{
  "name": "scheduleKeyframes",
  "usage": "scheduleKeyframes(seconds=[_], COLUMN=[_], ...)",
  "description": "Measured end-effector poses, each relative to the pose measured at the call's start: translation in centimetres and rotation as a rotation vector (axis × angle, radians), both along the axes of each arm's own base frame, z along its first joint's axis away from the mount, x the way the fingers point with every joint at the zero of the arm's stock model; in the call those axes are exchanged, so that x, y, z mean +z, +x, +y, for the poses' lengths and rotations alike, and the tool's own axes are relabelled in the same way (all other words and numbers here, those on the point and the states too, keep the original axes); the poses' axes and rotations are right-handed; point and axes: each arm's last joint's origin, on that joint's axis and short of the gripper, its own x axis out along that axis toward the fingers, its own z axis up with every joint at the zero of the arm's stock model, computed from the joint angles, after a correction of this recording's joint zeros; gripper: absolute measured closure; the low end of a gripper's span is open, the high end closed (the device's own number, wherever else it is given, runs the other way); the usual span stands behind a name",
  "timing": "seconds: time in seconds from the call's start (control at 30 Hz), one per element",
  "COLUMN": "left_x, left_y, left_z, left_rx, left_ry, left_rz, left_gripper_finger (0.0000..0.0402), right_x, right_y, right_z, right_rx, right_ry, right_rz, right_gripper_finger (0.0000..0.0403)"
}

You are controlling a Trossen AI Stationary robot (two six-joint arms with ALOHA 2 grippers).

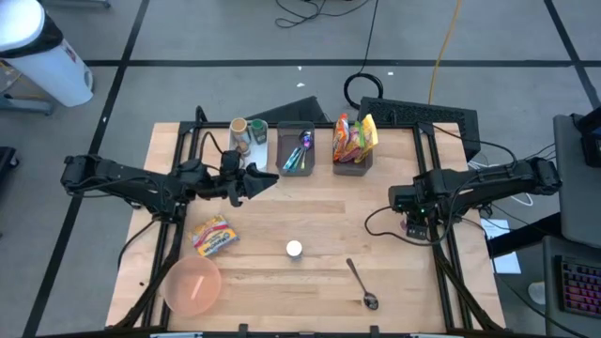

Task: Pick & Place Food Item
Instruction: Put the black seasoning bottle into the white bin

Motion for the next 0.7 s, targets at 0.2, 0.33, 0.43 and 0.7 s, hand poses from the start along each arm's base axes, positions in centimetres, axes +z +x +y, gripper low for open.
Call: scheduleKeyframes(seconds=[0.2, 0.33, 0.43, 0.7], left_x=[0.0, 0.0, 0.0, 0.0], left_y=[0.0, 0.0, 0.0, 0.3], left_z=[0.0, 0.0, 0.1, 0.1], left_rx=[0.0, 0.011, 0.033, 0.05], left_ry=[0.001, 0.004, -0.001, 0.065], left_rz=[0.0, 0.0, 0.001, 0.065], left_gripper_finger=[0.0268, 0.0268, 0.0268, 0.0268], right_x=[0.0, 0.0, 0.1, 2.1], right_y=[0.0, 0.0, 0.0, 0.8], right_z=[0.0, 0.1, 0.2, 0.3], right_rx=[-0.007, -0.012, -0.023, -0.032], right_ry=[0.0, 0.02, 0.056, 0.107], right_rz=[0.005, 0.007, 0.012, -0.064], right_gripper_finger=[0.02, 0.02, 0.02, 0.02])
